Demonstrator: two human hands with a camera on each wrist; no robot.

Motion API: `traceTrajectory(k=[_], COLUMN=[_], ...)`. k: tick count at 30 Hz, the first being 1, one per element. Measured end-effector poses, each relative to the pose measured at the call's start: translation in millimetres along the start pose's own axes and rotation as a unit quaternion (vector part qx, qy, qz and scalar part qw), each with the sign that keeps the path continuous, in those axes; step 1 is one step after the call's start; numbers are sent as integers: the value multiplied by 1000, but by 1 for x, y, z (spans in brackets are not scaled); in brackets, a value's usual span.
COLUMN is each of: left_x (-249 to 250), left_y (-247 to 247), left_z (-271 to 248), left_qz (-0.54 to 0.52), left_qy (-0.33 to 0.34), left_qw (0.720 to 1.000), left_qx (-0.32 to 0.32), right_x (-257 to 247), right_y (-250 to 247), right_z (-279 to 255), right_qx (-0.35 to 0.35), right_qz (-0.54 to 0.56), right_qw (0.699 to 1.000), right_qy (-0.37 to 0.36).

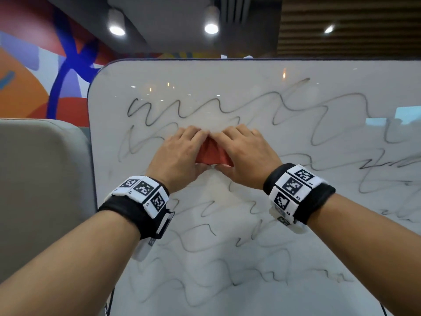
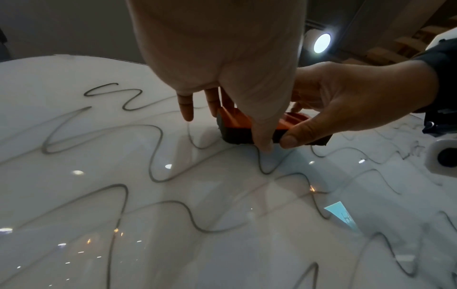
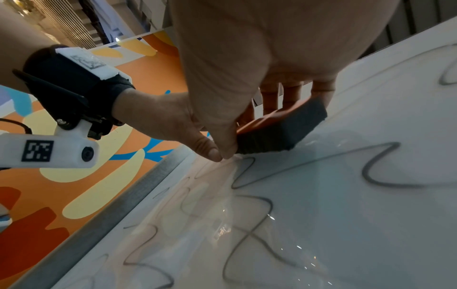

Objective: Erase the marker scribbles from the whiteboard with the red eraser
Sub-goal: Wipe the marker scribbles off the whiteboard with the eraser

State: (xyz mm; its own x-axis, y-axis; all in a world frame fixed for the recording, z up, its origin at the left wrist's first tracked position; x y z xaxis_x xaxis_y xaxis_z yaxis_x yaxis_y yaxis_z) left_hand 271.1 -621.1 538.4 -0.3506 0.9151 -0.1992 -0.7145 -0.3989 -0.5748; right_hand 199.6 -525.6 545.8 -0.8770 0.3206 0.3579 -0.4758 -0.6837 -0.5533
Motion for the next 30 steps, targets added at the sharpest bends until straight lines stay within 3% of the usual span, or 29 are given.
traceTrajectory(k=[10, 23, 30], left_x=[-53, -163, -207], left_y=[-19, -38, -18], left_z=[-5, -24, -37], left_qz=[9, 32, -93], left_qy=[-73, -222, -314], left_qw=[996, 971, 943], left_qx=[46, 86, 54], right_x=[-4, -34, -40], right_y=[-3, -7, 2], right_z=[27, 85, 106], right_qx=[82, 150, 166], right_qz=[-25, -26, -44], right_qw=[995, 988, 985], right_qy=[-41, -9, 14])
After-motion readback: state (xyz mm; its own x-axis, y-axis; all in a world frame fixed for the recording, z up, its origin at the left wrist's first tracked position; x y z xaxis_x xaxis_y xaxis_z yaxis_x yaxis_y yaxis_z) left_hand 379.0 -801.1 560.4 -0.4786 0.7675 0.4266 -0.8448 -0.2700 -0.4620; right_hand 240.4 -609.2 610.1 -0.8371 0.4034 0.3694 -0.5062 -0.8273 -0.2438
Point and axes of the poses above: each hand's wrist, its own z-axis towards the middle knuckle, its own y-axis out of the palm, x = y × z, the point moved 8 cm from there along z, towards the middle knuckle, and after that the axes turned 5 degrees about z, right-handed, at the moved point
